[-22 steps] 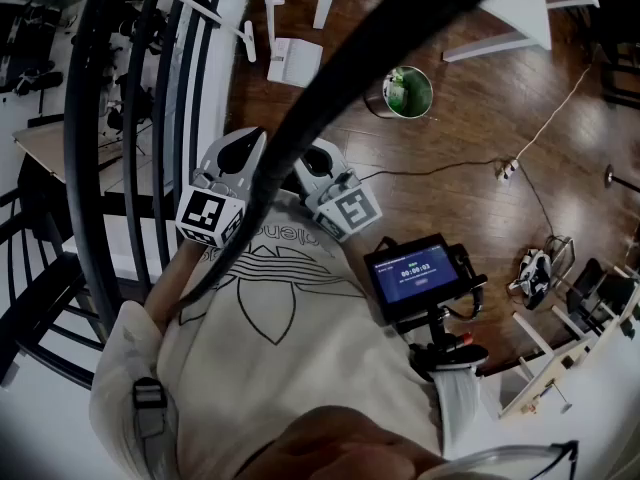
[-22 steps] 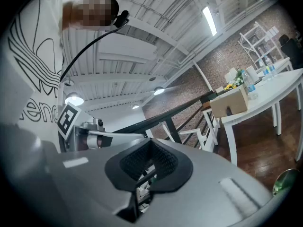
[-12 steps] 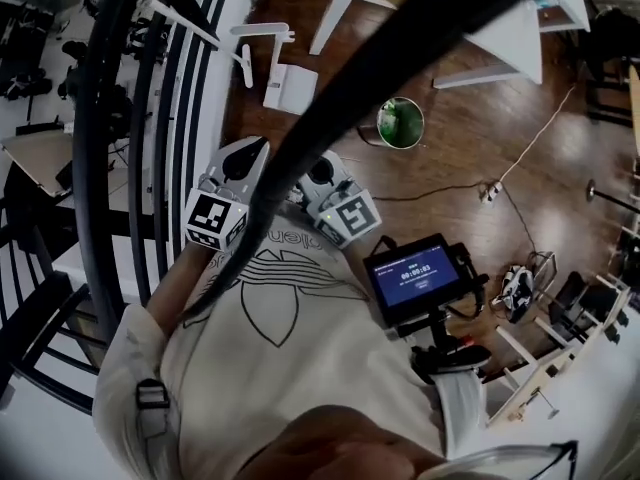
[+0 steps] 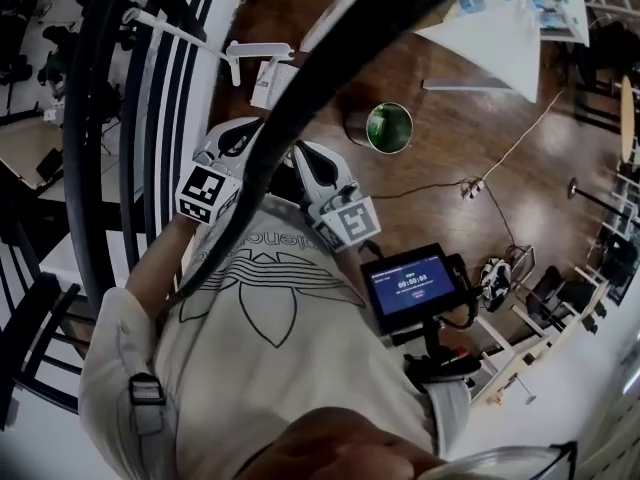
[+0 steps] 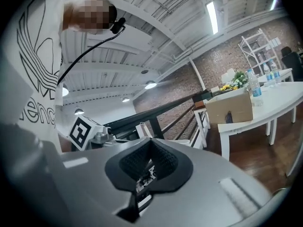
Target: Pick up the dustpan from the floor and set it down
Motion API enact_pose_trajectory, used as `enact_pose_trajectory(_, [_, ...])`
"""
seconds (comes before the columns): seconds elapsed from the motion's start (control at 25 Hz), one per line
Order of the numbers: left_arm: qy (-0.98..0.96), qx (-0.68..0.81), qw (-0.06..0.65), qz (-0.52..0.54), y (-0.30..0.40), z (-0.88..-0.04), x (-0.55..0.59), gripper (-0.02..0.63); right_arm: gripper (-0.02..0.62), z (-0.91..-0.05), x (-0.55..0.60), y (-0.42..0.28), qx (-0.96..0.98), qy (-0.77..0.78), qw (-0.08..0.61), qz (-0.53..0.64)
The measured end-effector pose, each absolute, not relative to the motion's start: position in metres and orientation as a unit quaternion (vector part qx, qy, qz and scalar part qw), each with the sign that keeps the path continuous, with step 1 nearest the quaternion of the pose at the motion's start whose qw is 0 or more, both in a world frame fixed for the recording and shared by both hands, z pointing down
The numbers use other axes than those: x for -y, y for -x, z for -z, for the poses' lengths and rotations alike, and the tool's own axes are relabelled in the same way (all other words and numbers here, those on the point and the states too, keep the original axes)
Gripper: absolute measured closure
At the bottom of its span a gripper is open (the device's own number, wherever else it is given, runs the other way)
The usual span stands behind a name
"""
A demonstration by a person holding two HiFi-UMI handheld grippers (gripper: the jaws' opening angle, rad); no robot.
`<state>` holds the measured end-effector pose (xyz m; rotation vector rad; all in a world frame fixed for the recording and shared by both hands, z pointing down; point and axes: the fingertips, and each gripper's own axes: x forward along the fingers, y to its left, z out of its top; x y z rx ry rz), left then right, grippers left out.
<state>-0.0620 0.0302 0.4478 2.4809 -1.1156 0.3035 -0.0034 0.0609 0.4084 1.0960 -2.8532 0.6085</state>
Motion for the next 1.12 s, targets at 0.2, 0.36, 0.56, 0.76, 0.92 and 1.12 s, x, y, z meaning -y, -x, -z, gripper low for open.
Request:
enact_pose_trajectory(0.2, [-0.881,0.419,0.166,-0.144,0.062,-0.538,-0.01,0.385,0.594,-0.429,-0.079,-0.009,0.911,-0.352,0.018,-0.213])
enact_pose_trajectory(0.36, [-0.867,0.436,0.15,-0.187,0.067,-0.589,0.053,0.298,0.594,-0.431,-0.083,-0.02,0.897,-0.37,0.026,-0.239])
enact_pose_trajectory(0.56, [-0.865,0.45,0.128,-0.181,0.067,-0.599,0.099,0.299,0.594,-0.44,-0.103,-0.032,0.869,-0.399,0.046,-0.289])
enact_pose_trajectory(0.76, [-0.857,0.438,0.122,-0.243,0.068,-0.612,0.112,0.563,0.594,-0.448,-0.113,-0.042,0.853,-0.413,0.054,-0.315])
enact_pose_trajectory(0.92, [-0.849,0.43,0.16,-0.263,0.068,-0.6,0.102,0.56,0.594,-0.443,-0.108,-0.035,0.857,-0.41,0.038,-0.31])
enact_pose_trajectory(1.12, [-0.853,0.45,0.146,-0.221,0.078,-0.514,0.096,0.558,0.594,-0.431,-0.098,-0.024,0.872,-0.398,0.015,-0.285])
